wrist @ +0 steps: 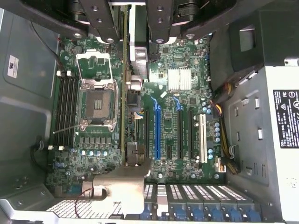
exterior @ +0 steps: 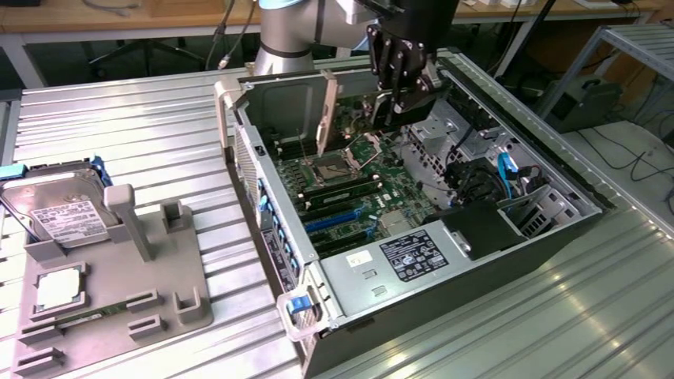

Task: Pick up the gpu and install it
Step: 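Insert the gpu into the slot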

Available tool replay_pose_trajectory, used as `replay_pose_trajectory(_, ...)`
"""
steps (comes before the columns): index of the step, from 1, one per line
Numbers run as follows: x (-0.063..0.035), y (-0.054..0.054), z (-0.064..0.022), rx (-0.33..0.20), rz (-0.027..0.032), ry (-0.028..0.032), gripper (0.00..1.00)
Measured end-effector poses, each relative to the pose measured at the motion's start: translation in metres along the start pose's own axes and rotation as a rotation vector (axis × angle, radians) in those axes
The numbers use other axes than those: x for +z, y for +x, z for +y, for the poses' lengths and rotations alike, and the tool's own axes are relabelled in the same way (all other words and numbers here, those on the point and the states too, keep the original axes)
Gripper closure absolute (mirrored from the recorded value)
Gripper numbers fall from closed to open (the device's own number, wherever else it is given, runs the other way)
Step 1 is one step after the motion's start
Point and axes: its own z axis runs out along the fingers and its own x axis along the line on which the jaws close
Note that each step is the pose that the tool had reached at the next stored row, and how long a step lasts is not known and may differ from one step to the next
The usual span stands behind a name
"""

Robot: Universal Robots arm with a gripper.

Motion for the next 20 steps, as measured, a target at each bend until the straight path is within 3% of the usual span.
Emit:
replay_pose_trajectory(16, 0.0113, 0.0, 0.0092, 0.001, -0.0052, 0.0, 0.72)
replay_pose_trajectory(20, 0.0139, 0.0, 0.0106, 0.001, -0.0093, 0.0001, 0.72)
